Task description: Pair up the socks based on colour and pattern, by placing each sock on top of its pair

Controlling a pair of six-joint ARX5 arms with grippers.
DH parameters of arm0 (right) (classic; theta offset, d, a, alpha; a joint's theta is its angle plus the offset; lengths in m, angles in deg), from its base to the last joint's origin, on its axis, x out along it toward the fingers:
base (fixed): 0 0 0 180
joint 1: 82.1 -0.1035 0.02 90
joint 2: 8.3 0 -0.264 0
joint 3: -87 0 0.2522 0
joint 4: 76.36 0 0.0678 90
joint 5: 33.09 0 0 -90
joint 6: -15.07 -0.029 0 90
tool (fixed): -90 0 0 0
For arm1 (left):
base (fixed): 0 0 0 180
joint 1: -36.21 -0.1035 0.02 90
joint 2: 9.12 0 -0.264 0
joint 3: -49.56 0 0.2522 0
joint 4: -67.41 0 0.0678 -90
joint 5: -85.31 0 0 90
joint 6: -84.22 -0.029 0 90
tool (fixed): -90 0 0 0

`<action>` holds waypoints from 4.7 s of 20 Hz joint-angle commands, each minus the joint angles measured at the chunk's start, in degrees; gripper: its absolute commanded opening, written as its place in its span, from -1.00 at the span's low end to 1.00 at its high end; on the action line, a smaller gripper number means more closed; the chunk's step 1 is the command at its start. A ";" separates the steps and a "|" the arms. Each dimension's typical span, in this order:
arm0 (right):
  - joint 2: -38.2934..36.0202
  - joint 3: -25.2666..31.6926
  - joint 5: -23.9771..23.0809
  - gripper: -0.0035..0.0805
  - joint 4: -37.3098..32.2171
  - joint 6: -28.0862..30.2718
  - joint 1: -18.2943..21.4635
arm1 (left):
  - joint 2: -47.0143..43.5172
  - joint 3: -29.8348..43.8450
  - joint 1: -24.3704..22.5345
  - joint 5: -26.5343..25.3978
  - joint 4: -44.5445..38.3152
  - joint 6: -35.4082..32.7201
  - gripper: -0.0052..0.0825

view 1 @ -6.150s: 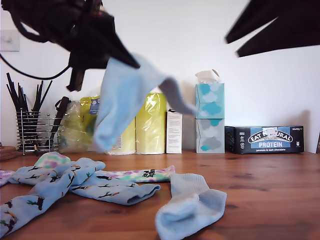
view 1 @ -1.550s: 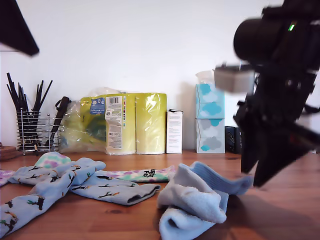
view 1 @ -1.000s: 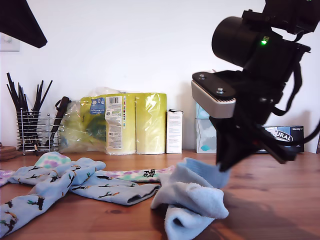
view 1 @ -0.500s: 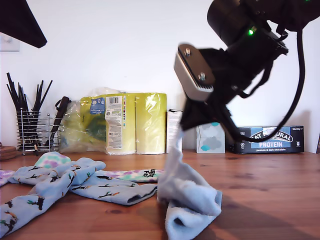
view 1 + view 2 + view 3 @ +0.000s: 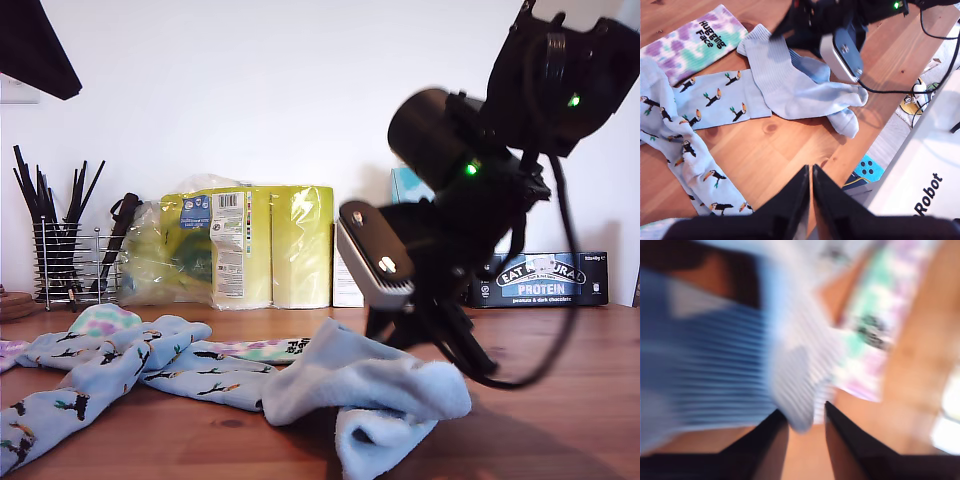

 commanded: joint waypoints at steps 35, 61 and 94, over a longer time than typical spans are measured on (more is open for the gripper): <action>-4.33 -10.71 25.18 -0.95 49.31 -98.12 -3.80 | -0.15 0.57 0.04 1.81 -1.79 -0.57 -0.93; -9.27 -11.52 16.94 -0.17 58.69 -107.78 -3.48 | -0.15 0.57 0.04 1.79 -1.53 -1.57 -0.93; -3.69 -14.38 1.38 -0.93 55.84 -94.01 -13.25 | -0.11 0.57 0.07 3.80 -1.29 -1.11 -0.93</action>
